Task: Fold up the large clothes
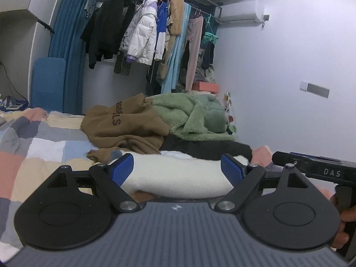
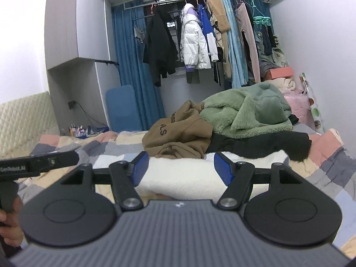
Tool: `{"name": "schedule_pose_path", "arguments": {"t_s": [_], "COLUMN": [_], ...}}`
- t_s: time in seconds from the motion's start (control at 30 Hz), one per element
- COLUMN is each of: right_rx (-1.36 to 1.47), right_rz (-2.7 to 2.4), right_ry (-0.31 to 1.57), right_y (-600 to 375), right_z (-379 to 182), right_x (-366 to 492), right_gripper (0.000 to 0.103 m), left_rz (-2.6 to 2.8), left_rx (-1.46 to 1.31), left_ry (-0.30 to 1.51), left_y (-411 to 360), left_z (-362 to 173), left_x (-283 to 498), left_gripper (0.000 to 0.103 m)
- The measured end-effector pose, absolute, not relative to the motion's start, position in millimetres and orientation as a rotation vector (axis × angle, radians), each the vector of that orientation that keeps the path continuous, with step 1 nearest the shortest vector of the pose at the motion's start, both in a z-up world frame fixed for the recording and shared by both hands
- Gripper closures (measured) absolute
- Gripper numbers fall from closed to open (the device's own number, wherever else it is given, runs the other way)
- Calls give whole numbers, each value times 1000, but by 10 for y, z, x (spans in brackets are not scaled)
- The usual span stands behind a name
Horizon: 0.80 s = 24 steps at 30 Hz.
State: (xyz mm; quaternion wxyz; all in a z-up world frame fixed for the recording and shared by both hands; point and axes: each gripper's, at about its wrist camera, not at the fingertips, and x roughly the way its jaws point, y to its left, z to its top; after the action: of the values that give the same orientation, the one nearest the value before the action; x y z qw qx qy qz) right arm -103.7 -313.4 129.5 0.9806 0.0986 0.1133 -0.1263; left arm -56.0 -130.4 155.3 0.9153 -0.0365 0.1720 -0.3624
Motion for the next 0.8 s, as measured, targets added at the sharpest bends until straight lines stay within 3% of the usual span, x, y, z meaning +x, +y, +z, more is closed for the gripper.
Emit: {"name": "schedule_pose_path", "arguments": {"t_s": [0.8], "right_rx": [236], "right_rz": [-335], "right_ry": [342], "right_y": [-3047], "right_z": [937], "right_x": [-1098], "right_gripper": [35], "left_rz": [-740], "left_rx": [-19], "left_ry": [371], "left_y": [-1368], "left_z": [1341], "left_x": [-498], "left_gripper": [11]}}
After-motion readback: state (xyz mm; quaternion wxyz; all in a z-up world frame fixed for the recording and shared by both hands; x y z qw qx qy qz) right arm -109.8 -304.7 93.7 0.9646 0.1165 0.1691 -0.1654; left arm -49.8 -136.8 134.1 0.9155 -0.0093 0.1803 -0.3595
